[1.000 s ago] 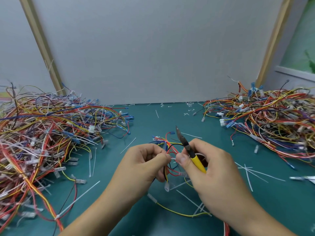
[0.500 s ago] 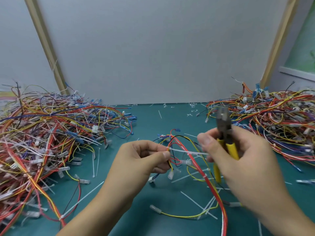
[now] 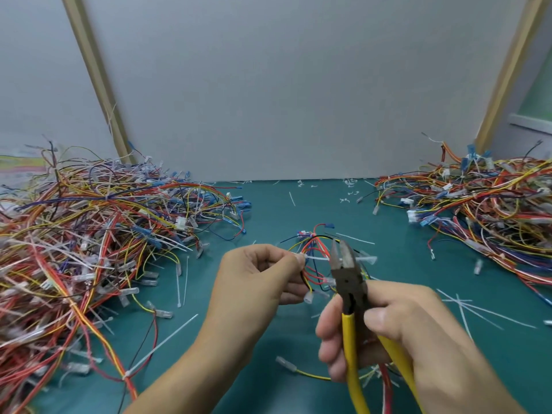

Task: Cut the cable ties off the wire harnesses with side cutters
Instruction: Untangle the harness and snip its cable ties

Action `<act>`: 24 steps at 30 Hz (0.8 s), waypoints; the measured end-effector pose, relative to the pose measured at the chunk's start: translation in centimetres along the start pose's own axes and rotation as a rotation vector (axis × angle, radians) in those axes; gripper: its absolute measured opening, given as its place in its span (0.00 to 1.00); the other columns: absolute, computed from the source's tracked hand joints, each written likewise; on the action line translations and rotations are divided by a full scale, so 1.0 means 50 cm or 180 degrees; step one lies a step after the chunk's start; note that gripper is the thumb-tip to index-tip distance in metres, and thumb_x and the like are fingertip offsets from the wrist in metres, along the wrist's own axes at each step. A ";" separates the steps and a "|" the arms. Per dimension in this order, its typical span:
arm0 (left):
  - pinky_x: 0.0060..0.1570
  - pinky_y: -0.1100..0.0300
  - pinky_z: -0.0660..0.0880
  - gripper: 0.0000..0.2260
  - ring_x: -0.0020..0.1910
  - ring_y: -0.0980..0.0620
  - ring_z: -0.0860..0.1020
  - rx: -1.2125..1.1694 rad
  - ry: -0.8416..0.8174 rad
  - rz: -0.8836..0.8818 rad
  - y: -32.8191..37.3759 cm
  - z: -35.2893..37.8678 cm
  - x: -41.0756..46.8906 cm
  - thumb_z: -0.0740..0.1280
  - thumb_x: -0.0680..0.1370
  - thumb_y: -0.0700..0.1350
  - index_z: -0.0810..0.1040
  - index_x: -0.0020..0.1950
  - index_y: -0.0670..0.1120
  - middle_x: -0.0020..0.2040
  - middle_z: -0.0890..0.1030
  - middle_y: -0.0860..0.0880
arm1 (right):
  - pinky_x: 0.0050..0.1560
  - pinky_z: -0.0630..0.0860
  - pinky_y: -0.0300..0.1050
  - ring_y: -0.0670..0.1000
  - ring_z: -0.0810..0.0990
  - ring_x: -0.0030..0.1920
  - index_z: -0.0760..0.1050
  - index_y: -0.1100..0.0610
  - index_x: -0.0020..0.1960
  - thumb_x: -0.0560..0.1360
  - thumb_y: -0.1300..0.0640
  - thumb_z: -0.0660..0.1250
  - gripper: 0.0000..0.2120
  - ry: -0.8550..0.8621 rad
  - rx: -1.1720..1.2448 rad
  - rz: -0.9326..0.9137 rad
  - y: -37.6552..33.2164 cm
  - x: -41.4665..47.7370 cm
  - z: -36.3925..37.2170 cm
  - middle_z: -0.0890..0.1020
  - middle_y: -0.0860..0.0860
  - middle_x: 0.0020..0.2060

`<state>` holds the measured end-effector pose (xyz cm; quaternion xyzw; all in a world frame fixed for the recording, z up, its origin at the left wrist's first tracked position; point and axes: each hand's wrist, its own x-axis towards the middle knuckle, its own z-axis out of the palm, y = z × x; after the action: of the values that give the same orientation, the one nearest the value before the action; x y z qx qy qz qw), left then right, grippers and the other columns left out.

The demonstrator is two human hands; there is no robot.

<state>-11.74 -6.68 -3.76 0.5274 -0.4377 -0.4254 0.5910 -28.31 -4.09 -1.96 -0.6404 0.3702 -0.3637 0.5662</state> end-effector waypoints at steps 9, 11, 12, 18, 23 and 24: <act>0.28 0.66 0.75 0.06 0.27 0.51 0.80 -0.0053 0.0135 0.0122 0.005 0.000 -0.003 0.71 0.75 0.37 0.82 0.39 0.37 0.29 0.81 0.44 | 0.50 0.81 0.51 0.50 0.84 0.39 0.81 0.51 0.46 0.77 0.40 0.56 0.20 0.0247 -0.0701 0.0189 0.034 0.026 -0.010 0.84 0.49 0.39; 0.29 0.67 0.75 0.06 0.27 0.53 0.80 -0.0006 0.0093 0.0221 0.007 0.002 -0.009 0.70 0.76 0.37 0.82 0.40 0.38 0.29 0.81 0.44 | 0.52 0.80 0.52 0.48 0.84 0.41 0.80 0.48 0.47 0.75 0.35 0.54 0.22 0.0198 -0.0973 0.0107 0.029 0.025 -0.012 0.84 0.46 0.40; 0.30 0.67 0.76 0.06 0.27 0.53 0.80 0.0014 0.0061 0.0268 0.007 0.004 -0.012 0.70 0.76 0.38 0.82 0.40 0.38 0.30 0.82 0.45 | 0.52 0.79 0.52 0.47 0.83 0.41 0.79 0.47 0.47 0.71 0.33 0.53 0.23 0.0188 -0.1041 0.0093 0.028 0.026 -0.013 0.84 0.45 0.40; 0.36 0.64 0.79 0.06 0.31 0.54 0.81 0.0048 -0.0056 0.0322 0.008 0.010 -0.022 0.67 0.79 0.39 0.81 0.45 0.38 0.32 0.81 0.44 | 0.46 0.81 0.56 0.47 0.83 0.36 0.77 0.40 0.48 0.79 0.37 0.51 0.17 0.0302 -0.1286 0.0103 0.022 0.023 -0.018 0.82 0.44 0.39; 0.38 0.62 0.81 0.06 0.33 0.53 0.81 0.0039 -0.0095 0.0403 0.011 0.015 -0.031 0.69 0.77 0.40 0.82 0.43 0.39 0.32 0.81 0.44 | 0.43 0.81 0.59 0.50 0.82 0.34 0.78 0.49 0.47 0.68 0.29 0.51 0.29 0.0446 -0.1606 0.0168 0.013 0.018 -0.017 0.83 0.50 0.34; 0.37 0.62 0.81 0.06 0.33 0.54 0.81 -0.0002 -0.0066 0.0413 0.012 0.015 -0.030 0.69 0.77 0.39 0.82 0.43 0.38 0.32 0.81 0.43 | 0.42 0.80 0.59 0.52 0.82 0.34 0.78 0.52 0.47 0.67 0.29 0.51 0.31 0.0470 -0.1676 0.0167 0.014 0.018 -0.017 0.83 0.51 0.34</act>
<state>-12.82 -5.37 -3.24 0.4933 -0.4769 -0.3918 0.6129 -28.69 -5.36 -2.53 -0.7275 0.5087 -0.2858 0.3609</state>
